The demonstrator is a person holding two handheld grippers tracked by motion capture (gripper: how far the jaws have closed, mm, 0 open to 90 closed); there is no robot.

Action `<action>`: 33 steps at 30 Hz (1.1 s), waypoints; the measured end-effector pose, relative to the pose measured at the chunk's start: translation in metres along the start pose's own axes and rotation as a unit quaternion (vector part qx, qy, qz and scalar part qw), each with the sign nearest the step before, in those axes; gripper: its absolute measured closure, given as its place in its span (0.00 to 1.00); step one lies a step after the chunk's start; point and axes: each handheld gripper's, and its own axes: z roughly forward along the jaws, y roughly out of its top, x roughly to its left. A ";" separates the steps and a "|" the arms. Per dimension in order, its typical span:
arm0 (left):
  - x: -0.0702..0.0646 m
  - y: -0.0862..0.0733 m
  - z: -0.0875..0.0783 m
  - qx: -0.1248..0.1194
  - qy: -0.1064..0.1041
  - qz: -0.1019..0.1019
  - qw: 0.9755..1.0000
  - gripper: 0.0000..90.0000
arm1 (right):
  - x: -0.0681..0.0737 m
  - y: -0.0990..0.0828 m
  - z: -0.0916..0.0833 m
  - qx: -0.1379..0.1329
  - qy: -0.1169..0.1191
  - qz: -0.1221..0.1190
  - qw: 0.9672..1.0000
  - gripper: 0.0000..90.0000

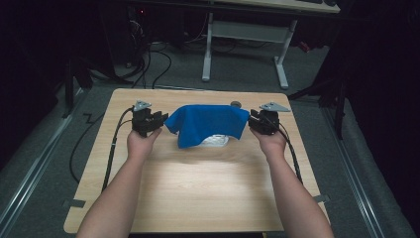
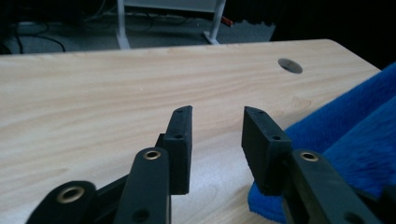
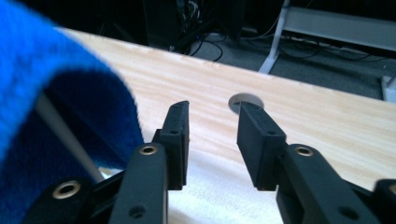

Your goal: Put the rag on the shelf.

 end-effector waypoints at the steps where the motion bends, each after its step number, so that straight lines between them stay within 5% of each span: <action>1: 0.000 0.000 0.000 0.000 0.000 0.000 1.000 0.69 | 0.000 0.000 0.000 0.000 0.000 0.000 1.000 0.71; 3: -0.001 0.003 -0.004 -0.013 0.004 0.003 1.000 0.69 | -0.002 0.002 -0.003 -0.006 -0.002 0.004 1.000 0.69; 17: -0.004 0.000 -0.020 0.002 0.027 0.023 0.999 0.60 | -0.007 -0.002 -0.016 0.007 -0.014 -0.001 1.000 0.60; 26: -0.008 -0.023 -0.050 -0.008 0.017 0.012 1.000 0.57 | -0.002 -0.022 -0.051 -0.017 -0.013 -0.016 1.000 0.52; 33: -0.021 -0.047 -0.079 -0.010 0.001 0.020 1.000 0.54 | 0.015 -0.028 -0.072 0.007 0.009 -0.042 0.999 0.39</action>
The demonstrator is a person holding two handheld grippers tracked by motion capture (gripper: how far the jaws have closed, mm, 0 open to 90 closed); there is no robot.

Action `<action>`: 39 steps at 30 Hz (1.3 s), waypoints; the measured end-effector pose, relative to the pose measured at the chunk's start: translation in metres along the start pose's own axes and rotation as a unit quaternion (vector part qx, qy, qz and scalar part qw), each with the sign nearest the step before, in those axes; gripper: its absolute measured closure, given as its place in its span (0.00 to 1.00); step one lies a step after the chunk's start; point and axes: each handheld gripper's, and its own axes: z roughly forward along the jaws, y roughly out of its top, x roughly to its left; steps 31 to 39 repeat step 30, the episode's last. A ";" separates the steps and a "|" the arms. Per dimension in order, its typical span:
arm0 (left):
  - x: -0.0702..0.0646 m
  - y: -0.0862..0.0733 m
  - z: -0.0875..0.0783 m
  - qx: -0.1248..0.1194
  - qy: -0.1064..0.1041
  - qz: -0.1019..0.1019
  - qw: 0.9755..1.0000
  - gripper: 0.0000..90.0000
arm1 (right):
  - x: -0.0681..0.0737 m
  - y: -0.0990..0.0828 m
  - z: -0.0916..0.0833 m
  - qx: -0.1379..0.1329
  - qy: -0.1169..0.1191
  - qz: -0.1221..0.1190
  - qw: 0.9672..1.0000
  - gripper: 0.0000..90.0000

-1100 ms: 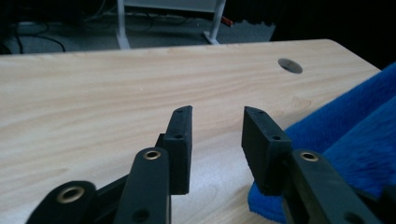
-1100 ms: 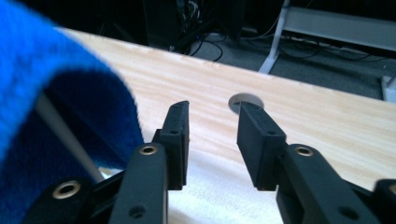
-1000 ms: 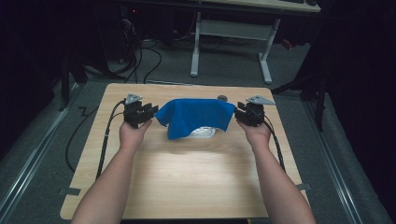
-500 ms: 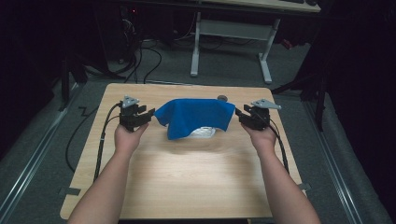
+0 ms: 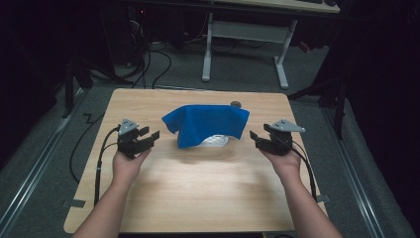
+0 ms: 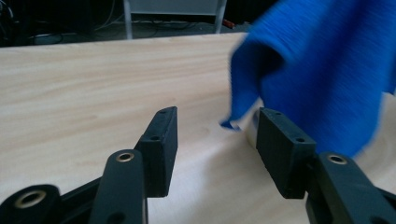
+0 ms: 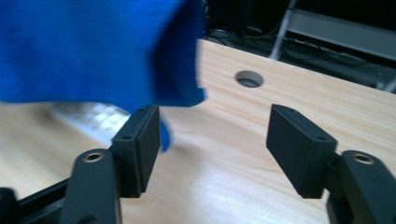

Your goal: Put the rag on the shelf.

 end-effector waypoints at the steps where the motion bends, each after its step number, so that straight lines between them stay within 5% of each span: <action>1: -0.005 -0.008 -0.009 -0.003 -0.006 0.000 1.000 0.53 | 0.010 -0.006 -0.009 -0.029 0.011 -0.012 0.999 0.38; 9: -0.034 -0.051 -0.046 0.004 -0.038 -0.002 0.999 0.50 | 0.048 -0.031 -0.033 -0.029 0.055 -0.039 0.997 0.30; 14: -0.059 -0.087 -0.060 0.021 -0.051 0.016 0.998 0.48 | 0.075 -0.062 -0.034 0.020 0.078 -0.022 0.997 0.23; 16: -0.068 -0.097 -0.060 0.050 -0.065 0.010 0.997 0.47 | 0.089 -0.081 -0.036 0.029 0.073 -0.010 0.997 0.23; 17: -0.072 -0.101 -0.060 0.058 -0.069 0.016 0.996 0.47 | 0.097 -0.098 -0.040 0.027 0.074 0.002 0.997 0.23; 19: -0.078 -0.106 -0.057 0.072 -0.063 0.040 0.995 0.47 | 0.101 -0.101 -0.041 0.039 0.086 0.002 0.996 0.23; 21: -0.080 -0.107 -0.051 0.084 -0.066 0.051 0.993 0.46 | 0.110 -0.101 -0.043 0.031 0.091 -0.045 0.994 0.22; 39: -0.077 -0.107 -0.049 0.085 -0.069 0.038 0.993 0.45 | 0.105 -0.104 -0.033 0.045 0.098 -0.041 0.993 0.19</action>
